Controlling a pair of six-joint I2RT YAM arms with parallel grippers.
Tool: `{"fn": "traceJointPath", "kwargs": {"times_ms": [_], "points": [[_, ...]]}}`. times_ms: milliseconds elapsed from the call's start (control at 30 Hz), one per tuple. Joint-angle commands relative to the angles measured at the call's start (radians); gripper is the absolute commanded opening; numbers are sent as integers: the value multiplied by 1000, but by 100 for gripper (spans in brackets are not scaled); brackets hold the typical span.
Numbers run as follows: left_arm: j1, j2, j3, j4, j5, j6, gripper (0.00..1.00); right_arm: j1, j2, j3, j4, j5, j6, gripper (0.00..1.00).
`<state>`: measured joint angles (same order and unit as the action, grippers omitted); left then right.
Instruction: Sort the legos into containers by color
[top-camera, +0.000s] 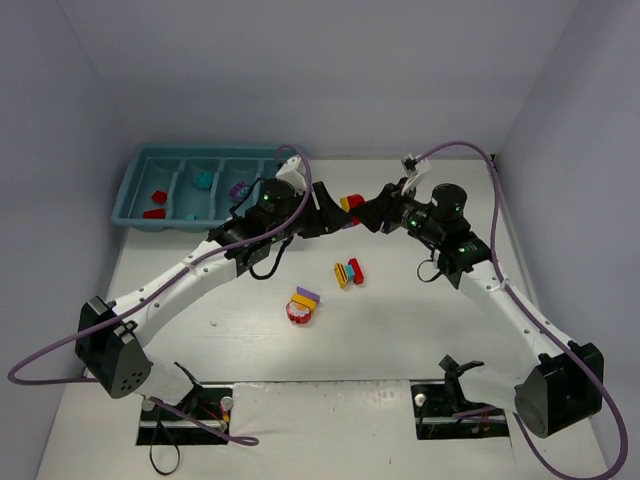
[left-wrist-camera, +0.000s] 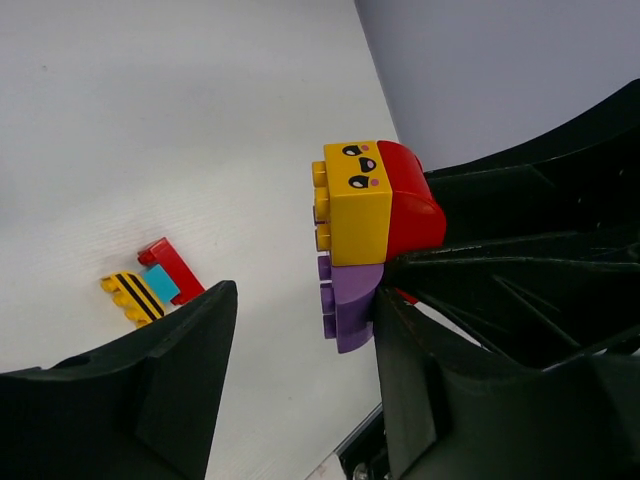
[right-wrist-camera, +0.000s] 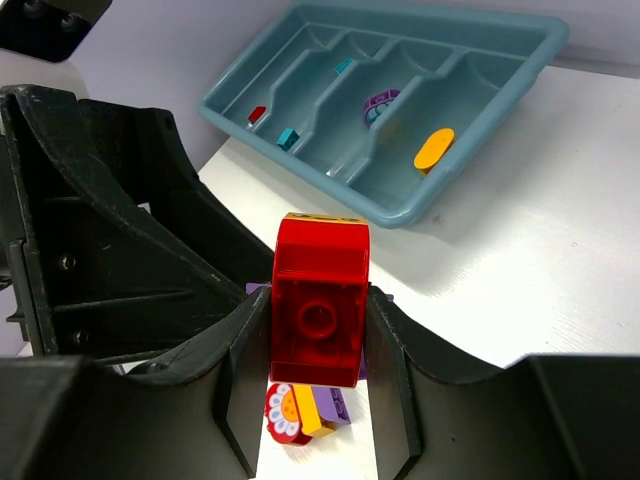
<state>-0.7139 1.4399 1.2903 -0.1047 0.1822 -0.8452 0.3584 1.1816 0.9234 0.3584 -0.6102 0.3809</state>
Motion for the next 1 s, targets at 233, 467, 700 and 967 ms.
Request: {"fn": "traceJointPath", "kwargs": {"times_ms": [233,467,700,967], "points": [[-21,16,32,131,-10,-20,15,19,-22,20,134,13,47,0],[-22,13,6,117,-55,11,0,19,-20,26,139,10,62,0],[-21,-1,-37,68,-133,89,0,19,-39,22,110,36,53,0],[-12,-39,-92,39,-158,120,0,17,-51,5,91,81,33,0]]}}
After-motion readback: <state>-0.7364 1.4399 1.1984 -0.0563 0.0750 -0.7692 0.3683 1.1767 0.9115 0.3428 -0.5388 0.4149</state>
